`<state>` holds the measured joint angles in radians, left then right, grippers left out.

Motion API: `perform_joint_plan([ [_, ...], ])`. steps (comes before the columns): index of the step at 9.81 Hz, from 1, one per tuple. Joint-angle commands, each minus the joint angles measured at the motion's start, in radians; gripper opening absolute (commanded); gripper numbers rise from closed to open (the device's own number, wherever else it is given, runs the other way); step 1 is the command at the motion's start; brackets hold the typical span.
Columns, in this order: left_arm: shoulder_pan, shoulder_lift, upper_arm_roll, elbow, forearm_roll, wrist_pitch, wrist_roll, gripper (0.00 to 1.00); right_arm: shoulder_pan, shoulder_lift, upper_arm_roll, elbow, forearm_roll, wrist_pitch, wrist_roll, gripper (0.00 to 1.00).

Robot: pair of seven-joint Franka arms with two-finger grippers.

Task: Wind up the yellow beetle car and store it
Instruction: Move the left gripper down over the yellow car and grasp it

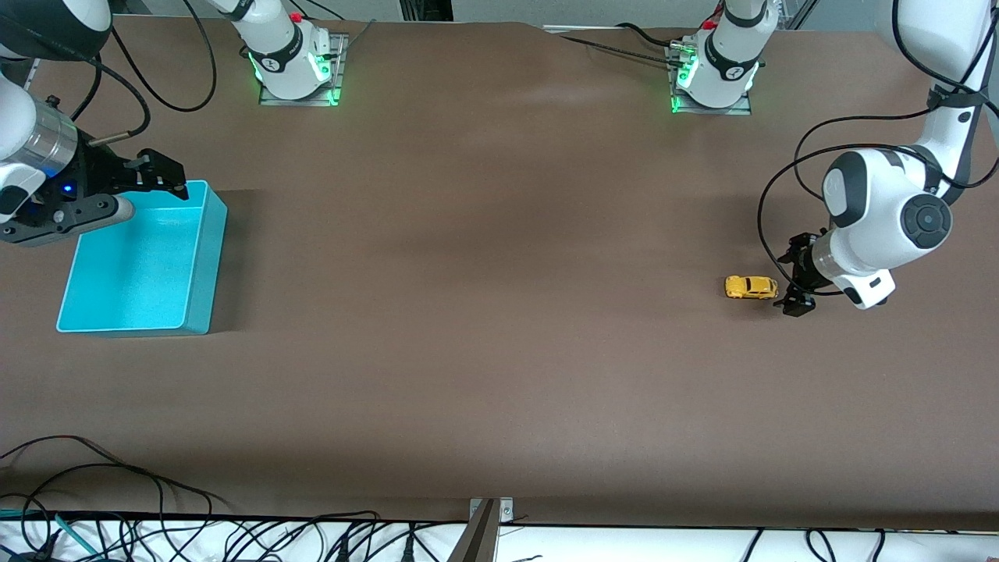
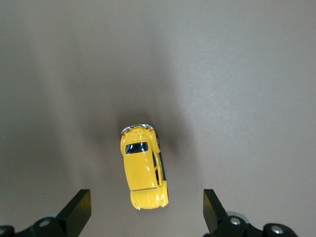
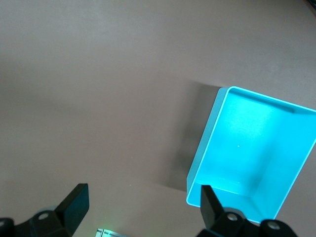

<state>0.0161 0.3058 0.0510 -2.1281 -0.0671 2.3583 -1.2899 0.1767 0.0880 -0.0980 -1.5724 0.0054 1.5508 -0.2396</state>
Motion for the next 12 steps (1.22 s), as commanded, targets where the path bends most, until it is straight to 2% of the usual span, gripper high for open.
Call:
perform_joint_plan([
  [1,-0.001,-0.016,0.001,-0.085,-0.005,0.112,-0.052,1.00,0.000,0.012,-0.003,0.025,0.016,-0.011,-0.017,1.00],
  [6,-0.005,0.071,0.000,-0.090,-0.013,0.218,-0.115,1.00,-0.011,0.012,-0.009,0.022,0.016,-0.026,-0.020,1.00],
  [9,-0.034,0.101,0.000,-0.090,-0.013,0.231,-0.143,1.00,-0.010,0.012,-0.009,0.020,0.016,-0.049,-0.020,1.00],
  [10,-0.036,0.105,0.000,-0.090,-0.011,0.231,-0.146,0.95,-0.011,0.012,-0.011,0.022,0.016,-0.058,-0.020,1.00],
  [11,-0.041,0.105,0.000,-0.090,-0.011,0.231,-0.144,0.72,-0.011,0.012,-0.009,0.020,0.016,-0.061,-0.020,1.00],
  [12,-0.041,0.105,0.000,-0.089,-0.008,0.231,-0.143,0.39,-0.011,0.012,-0.009,0.020,0.016,-0.061,-0.020,1.00],
])
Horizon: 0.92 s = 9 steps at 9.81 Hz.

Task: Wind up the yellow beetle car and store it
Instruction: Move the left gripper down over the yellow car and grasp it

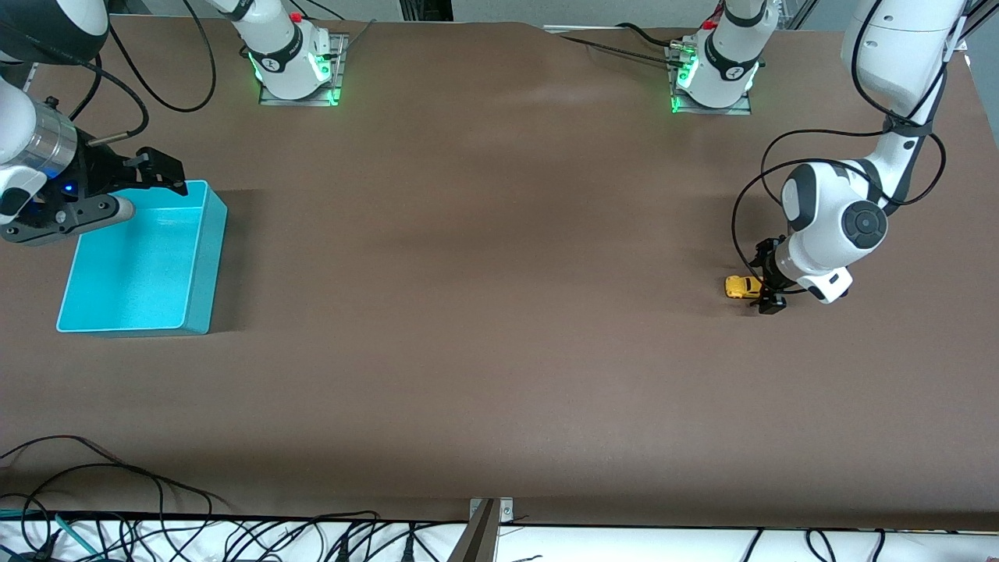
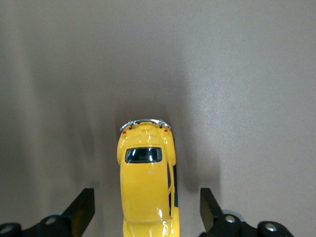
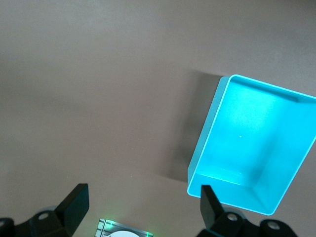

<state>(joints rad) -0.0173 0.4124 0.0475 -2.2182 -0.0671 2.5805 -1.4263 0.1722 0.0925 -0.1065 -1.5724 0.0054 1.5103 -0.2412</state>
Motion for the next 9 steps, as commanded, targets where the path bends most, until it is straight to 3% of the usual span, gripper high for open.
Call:
perform_joint_plan([
  [1,-0.016,-0.001,0.003,0.003,-0.007,0.007,-0.008,0.19,-0.007,0.007,-0.002,0.020,0.015,-0.030,-0.018,1.00],
  [3,-0.021,-0.006,0.003,0.006,-0.007,0.003,-0.008,0.00,-0.007,0.007,-0.002,0.020,0.015,-0.044,-0.035,1.00],
  [9,-0.291,-0.023,-0.001,0.060,-0.007,-0.042,-0.288,0.00,0.003,0.013,0.001,0.023,0.012,-0.039,-0.059,1.00],
])
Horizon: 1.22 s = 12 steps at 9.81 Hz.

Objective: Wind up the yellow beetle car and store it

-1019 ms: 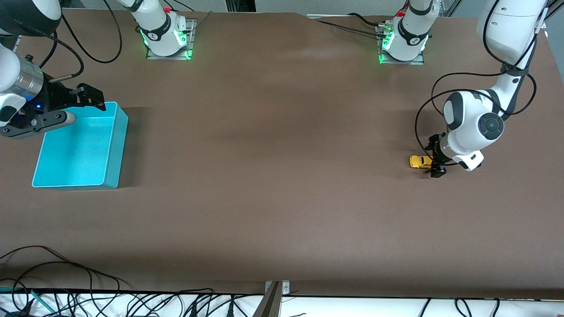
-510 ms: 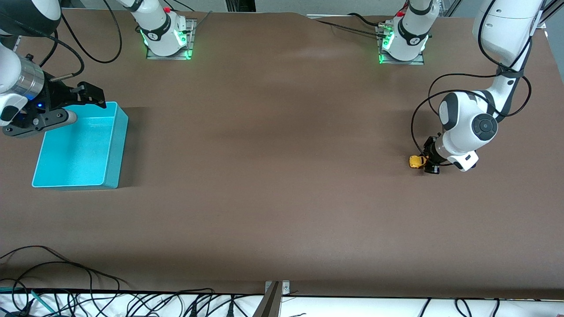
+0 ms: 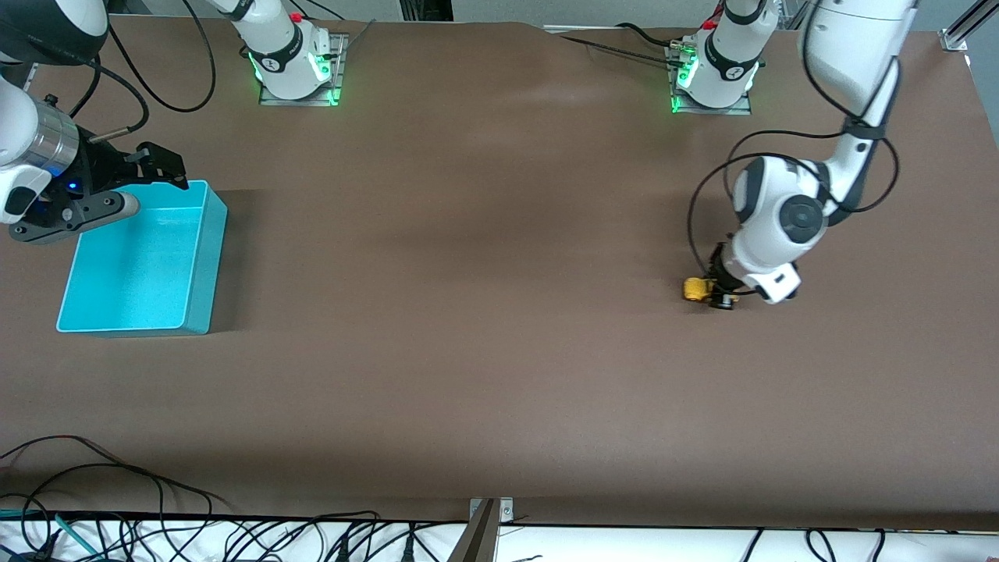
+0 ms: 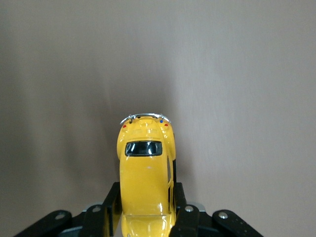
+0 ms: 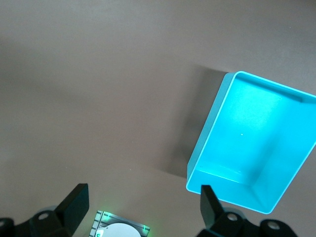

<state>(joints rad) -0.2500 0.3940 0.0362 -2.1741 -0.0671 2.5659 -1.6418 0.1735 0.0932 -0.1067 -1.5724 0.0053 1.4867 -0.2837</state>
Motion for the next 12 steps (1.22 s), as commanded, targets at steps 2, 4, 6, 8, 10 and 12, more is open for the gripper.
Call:
perform_joint_plan([
  [2,-0.139,0.032,0.010,0.045,-0.011,-0.027,-0.191,0.00,0.001,0.016,0.001,0.022,0.013,-0.016,-0.017,1.00],
  [4,-0.178,0.077,0.010,0.091,-0.013,-0.027,-0.245,0.00,0.001,0.016,0.002,0.023,0.012,-0.017,-0.017,1.00],
  [6,-0.181,0.104,0.010,0.100,-0.008,-0.026,-0.247,0.00,0.003,0.023,0.002,0.023,0.012,-0.011,-0.017,1.00],
  [8,-0.167,0.129,0.011,0.100,-0.003,-0.021,-0.216,0.00,0.003,0.025,0.004,0.025,0.012,-0.008,-0.018,1.00],
  [10,-0.112,0.134,0.011,0.100,-0.005,-0.021,-0.140,0.00,0.003,0.026,0.004,0.025,0.012,-0.006,-0.018,1.00],
  [12,-0.065,0.135,0.011,0.097,-0.005,-0.024,-0.080,0.00,0.003,0.026,0.004,0.025,0.013,-0.006,-0.018,1.00],
])
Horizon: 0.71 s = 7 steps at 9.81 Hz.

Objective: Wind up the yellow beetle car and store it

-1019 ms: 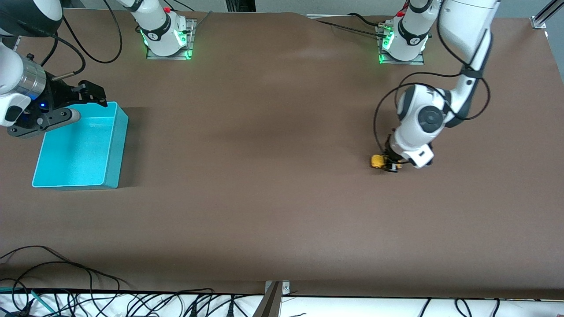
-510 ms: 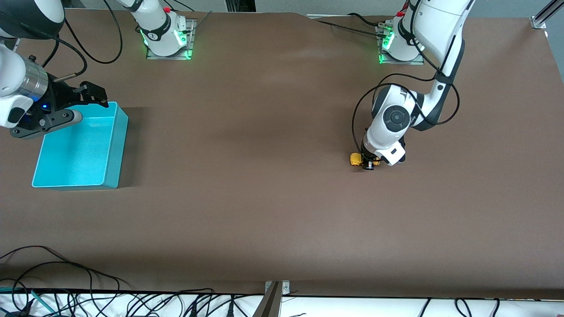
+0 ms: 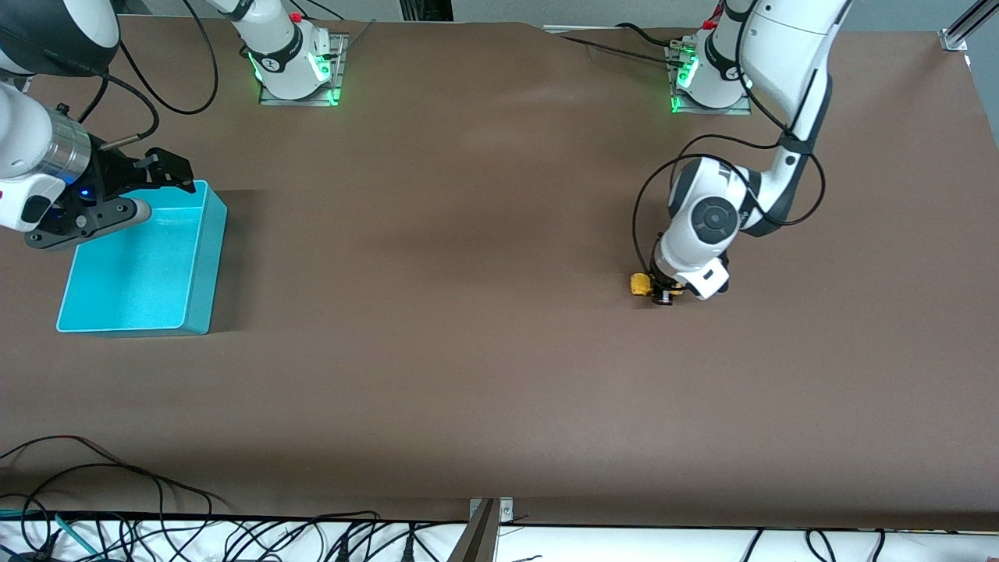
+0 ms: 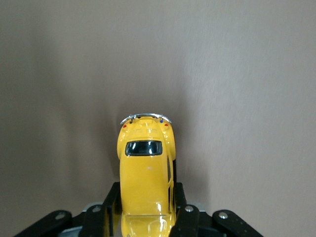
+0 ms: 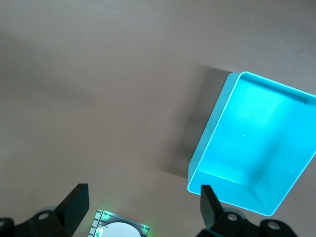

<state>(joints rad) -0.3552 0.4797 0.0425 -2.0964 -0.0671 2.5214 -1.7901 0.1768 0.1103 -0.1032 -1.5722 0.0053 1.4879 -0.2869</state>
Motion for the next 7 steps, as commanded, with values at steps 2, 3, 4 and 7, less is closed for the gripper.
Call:
perform_joint_plan([
  [2,0.094,0.060,0.005,0.015,-0.005,0.020,0.122,0.00,0.000,0.009,0.000,0.024,0.013,-0.009,-0.015,1.00],
  [3,0.123,0.066,0.005,0.015,-0.005,0.020,0.155,0.00,0.000,0.009,0.000,0.023,0.013,-0.009,-0.015,1.00],
  [4,0.157,0.072,0.005,0.013,-0.005,0.017,0.200,0.00,0.000,0.009,0.000,0.023,0.013,-0.012,-0.015,1.00],
  [7,0.238,0.074,0.005,0.013,-0.003,0.016,0.291,0.00,-0.002,0.009,-0.001,0.023,0.013,-0.009,-0.023,1.00],
])
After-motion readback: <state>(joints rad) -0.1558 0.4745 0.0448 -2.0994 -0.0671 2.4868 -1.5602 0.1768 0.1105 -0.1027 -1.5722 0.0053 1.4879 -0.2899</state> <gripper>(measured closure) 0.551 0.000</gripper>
